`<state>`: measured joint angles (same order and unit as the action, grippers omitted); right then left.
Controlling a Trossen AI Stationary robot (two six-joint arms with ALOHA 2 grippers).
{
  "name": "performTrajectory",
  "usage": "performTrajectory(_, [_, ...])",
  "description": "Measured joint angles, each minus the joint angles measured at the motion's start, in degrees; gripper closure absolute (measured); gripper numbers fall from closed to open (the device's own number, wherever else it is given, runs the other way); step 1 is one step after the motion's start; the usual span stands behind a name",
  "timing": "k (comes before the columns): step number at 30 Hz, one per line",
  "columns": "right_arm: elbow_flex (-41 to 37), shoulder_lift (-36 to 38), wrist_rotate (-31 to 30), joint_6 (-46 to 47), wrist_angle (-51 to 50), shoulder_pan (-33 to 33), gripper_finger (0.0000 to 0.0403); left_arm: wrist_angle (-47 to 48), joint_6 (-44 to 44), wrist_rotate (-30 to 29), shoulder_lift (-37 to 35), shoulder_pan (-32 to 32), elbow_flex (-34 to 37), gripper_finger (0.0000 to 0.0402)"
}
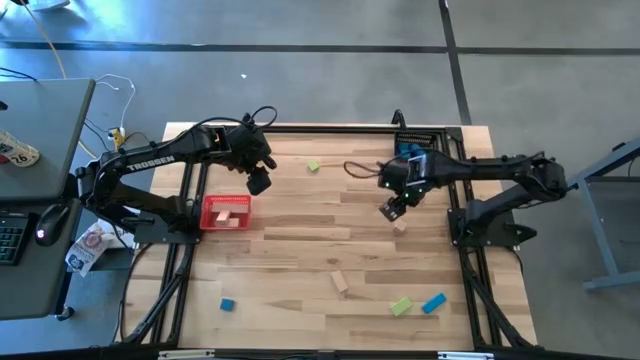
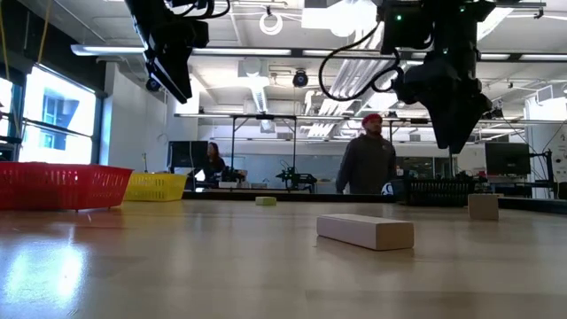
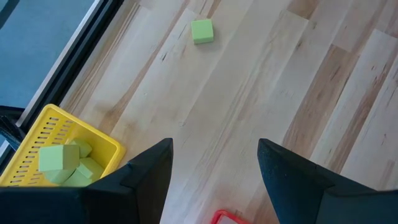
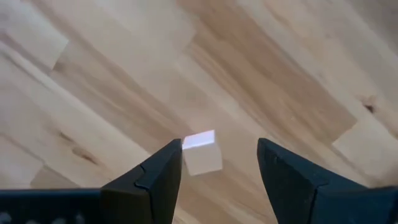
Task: Sort & place blocks by color
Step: Put the brown block into the red bin
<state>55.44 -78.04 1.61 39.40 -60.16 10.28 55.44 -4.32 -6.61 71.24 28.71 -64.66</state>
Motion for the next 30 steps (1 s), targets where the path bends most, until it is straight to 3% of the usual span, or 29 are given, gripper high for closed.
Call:
performTrajectory(8, [0.0, -1.0, -0.1, 4.5, -0.3, -5.6, 0.0208, 0.0, 0.0, 0.0, 0.0, 0.0, 0.0, 0.0181])
performTrajectory(15, [0.0, -7.2, 0.4, 5.2, -0.5, -9.0, 0.0208, 0.0, 0.0, 0.0, 0.0, 0.0, 0.0, 0.0181])
performTrajectory(30, [-0.1, -17.2, -1.6, 4.1, -0.3, -9.7, 0.0208, 0.0, 0.0, 0.0, 0.0, 0.0, 0.0, 0.0181])
